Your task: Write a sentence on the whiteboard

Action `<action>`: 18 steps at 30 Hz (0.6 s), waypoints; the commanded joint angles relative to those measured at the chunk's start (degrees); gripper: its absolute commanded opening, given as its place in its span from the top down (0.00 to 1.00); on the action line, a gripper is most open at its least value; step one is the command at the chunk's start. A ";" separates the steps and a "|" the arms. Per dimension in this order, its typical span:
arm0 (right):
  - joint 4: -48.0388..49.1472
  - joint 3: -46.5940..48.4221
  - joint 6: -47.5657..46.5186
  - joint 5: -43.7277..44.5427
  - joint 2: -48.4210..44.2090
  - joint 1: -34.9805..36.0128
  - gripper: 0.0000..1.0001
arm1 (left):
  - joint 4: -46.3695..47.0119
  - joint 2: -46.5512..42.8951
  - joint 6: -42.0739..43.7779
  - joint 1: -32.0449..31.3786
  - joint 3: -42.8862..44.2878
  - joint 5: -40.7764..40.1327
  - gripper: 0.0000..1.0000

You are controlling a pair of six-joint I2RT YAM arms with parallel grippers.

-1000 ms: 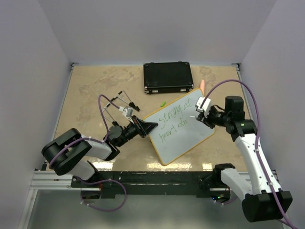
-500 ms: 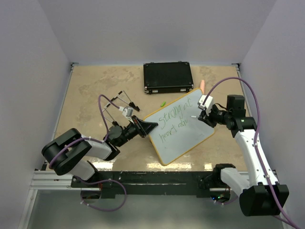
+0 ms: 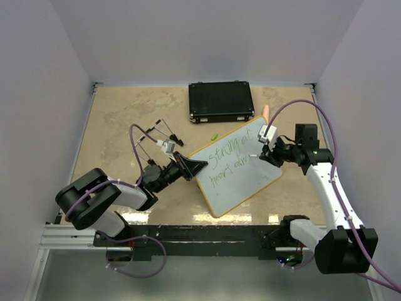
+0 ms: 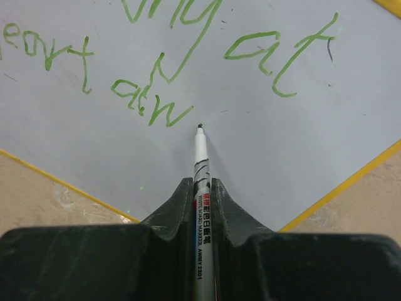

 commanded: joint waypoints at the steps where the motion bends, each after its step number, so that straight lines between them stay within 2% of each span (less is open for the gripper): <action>1: 1.89 0.32 -0.49 -1.03 -0.04 -0.16 1.00 | -3.61 2.22 10.22 -0.53 -0.75 4.28 1.00; 18: 0.93 0.85 -1.63 -3.84 0.31 -0.07 1.00 | -2.90 2.75 10.05 -0.53 -0.74 4.36 1.00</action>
